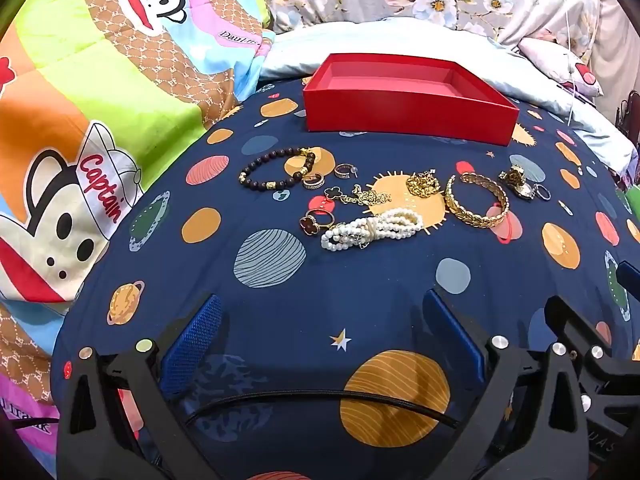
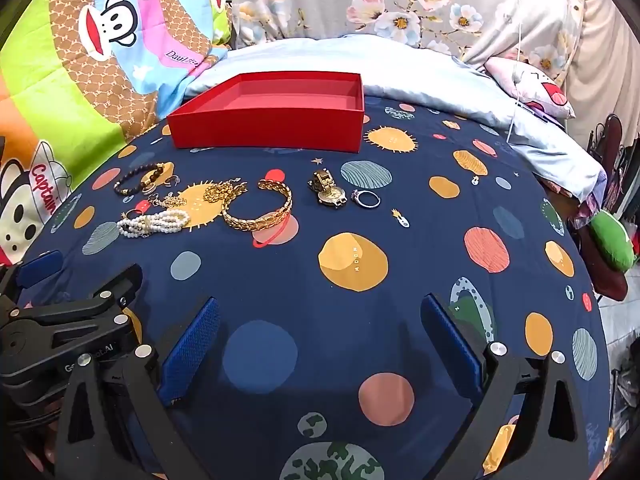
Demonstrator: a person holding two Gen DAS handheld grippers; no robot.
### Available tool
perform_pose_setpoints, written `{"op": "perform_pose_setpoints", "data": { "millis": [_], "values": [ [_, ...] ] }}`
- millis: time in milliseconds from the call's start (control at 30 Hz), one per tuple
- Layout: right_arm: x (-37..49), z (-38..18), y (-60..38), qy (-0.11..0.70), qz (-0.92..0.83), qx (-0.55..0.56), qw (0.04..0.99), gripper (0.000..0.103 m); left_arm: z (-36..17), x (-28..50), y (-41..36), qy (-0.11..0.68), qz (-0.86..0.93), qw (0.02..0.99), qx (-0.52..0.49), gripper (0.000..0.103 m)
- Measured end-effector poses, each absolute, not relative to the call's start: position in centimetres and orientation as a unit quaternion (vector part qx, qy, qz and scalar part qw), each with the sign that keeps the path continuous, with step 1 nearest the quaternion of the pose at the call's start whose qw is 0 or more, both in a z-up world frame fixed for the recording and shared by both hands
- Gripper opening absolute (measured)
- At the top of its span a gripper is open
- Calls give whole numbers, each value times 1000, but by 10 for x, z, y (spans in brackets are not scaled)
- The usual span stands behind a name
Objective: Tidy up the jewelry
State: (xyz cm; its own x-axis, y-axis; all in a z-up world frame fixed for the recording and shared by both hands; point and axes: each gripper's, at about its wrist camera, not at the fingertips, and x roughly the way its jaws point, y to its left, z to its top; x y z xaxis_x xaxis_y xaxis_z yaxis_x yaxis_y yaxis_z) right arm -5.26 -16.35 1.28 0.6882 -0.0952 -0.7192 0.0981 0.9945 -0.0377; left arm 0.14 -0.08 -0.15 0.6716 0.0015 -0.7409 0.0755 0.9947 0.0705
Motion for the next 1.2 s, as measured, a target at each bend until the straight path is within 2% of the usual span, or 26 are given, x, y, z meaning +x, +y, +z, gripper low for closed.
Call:
{"op": "perform_pose_setpoints", "data": {
  "millis": [1200],
  "values": [
    [-49, 8, -166, 400, -57, 0, 915, 98, 3, 2, 4, 403, -20, 914, 42, 96]
  ]
}}
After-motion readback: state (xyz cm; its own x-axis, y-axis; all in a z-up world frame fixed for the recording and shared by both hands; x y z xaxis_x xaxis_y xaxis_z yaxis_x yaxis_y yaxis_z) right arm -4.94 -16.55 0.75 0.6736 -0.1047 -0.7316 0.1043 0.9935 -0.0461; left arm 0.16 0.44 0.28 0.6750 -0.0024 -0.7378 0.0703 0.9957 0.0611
